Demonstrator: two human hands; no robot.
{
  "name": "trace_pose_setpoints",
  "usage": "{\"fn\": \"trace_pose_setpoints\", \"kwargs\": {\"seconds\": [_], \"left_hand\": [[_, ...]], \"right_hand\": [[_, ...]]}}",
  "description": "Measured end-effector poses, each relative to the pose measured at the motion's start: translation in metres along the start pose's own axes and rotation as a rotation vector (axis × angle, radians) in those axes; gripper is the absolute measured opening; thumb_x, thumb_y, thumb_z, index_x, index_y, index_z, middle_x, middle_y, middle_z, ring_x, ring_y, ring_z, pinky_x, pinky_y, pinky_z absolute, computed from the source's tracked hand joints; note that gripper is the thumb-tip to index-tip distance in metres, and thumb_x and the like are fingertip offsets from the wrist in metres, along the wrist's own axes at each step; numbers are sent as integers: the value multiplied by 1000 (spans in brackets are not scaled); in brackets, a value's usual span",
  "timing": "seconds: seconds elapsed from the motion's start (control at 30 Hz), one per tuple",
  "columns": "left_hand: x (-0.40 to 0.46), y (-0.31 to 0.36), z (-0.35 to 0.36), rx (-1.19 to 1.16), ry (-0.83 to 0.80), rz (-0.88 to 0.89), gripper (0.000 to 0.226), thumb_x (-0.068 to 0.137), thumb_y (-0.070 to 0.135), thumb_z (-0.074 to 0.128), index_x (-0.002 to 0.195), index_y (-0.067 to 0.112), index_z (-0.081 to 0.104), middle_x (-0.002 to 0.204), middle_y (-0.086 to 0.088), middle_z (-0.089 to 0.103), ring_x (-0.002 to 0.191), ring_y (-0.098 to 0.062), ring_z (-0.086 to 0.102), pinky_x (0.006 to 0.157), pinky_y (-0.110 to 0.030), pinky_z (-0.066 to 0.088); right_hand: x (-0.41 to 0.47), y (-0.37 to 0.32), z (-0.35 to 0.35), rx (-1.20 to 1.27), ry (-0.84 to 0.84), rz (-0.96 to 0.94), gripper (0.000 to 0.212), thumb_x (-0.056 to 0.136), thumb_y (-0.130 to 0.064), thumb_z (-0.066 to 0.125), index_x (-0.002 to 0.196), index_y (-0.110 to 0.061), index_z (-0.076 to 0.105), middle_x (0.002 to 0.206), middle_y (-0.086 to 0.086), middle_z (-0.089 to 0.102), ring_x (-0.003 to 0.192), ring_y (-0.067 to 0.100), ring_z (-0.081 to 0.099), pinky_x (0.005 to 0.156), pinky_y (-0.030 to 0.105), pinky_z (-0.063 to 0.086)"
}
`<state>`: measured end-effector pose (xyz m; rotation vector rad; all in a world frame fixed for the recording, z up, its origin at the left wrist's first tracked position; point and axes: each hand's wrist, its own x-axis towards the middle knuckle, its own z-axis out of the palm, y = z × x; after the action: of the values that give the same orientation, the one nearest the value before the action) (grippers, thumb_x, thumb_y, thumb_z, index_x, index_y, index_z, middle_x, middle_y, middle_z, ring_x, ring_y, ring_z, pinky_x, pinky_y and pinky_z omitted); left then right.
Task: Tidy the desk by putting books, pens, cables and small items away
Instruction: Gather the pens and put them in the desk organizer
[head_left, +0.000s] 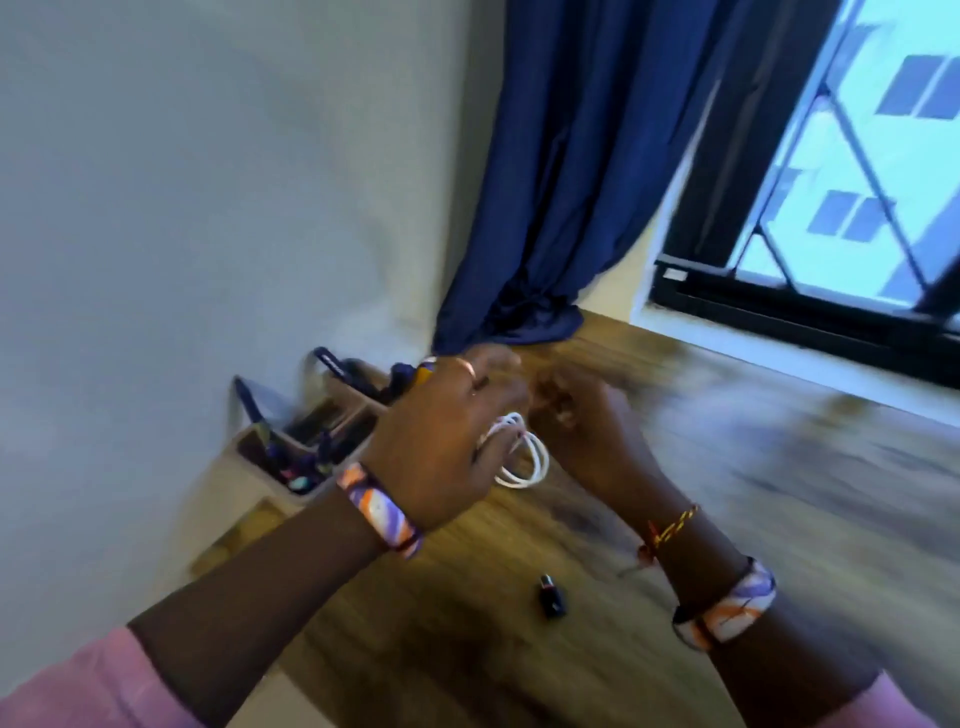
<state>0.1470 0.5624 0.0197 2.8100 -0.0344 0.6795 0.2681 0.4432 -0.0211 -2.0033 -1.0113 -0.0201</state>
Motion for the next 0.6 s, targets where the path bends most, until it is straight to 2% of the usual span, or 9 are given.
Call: {"fn": "trace_pose_setpoints", "kwargs": {"seconds": [0.1,0.17,0.23,0.3,0.37,0.47,0.5,0.53,0.6], "left_hand": [[-25,30,44,-50,-255,-16,43,83,35,48,124,23,55,136,-5,50,113,-22,58,88,-28,51],[-48,46,74,-7,-458,-149,59,90,43,45,143,23,30,155,-4,20,137,-18,32,108,-26,33],[-73,59,94,62,-537,-259,74,88,59,27,147,15,21,157,-13,9,143,-24,22,113,-30,24],[-91,71,105,116,-550,-270,87,80,64,12,136,4,42,146,-26,34,131,-36,43,103,-43,39],[-101,86,112,153,-456,-261,83,80,60,16,122,0,57,131,-27,52,116,-41,56,89,-52,49],[-108,118,114,88,-456,-275,83,76,52,9,144,6,28,154,-16,22,142,-31,22,113,-42,22],[-111,129,116,23,-400,-243,77,78,45,15,142,5,32,153,-16,25,142,-29,25,113,-39,25],[-113,139,118,1,-376,-160,68,78,35,24,132,2,47,144,-20,41,133,-31,42,105,-39,38],[-119,158,126,4,-407,-74,52,68,18,32,97,3,71,107,-19,70,95,-33,69,69,-43,57]], "right_hand": [[-69,20,-9,-62,-111,47,27,76,-13,60,100,-22,65,91,-5,67,81,8,61,72,18,45],[-120,33,-19,-151,-183,110,39,77,-16,57,115,-16,62,114,2,64,100,13,60,85,17,43],[-169,42,-28,-283,-158,162,39,81,-21,53,119,-14,59,128,5,57,113,21,57,97,27,45],[-215,46,-38,-376,-85,184,33,84,-26,52,113,-15,62,127,4,59,114,23,58,99,36,47],[-247,49,-51,-380,-32,218,30,84,-24,55,112,-16,63,128,4,59,115,22,57,100,38,46],[-295,53,-81,-446,-6,258,34,86,-26,53,118,-19,60,134,1,54,122,20,52,103,38,43],[-312,56,-92,-498,-12,259,36,88,-29,49,122,-21,58,136,-1,53,125,18,50,104,38,42],[-325,57,-101,-529,-22,266,39,90,-35,44,125,-23,55,139,-2,50,128,16,47,106,38,39],[-346,59,-115,-535,-4,312,48,90,-43,33,129,-24,53,142,-5,46,132,10,41,110,36,34]]}}
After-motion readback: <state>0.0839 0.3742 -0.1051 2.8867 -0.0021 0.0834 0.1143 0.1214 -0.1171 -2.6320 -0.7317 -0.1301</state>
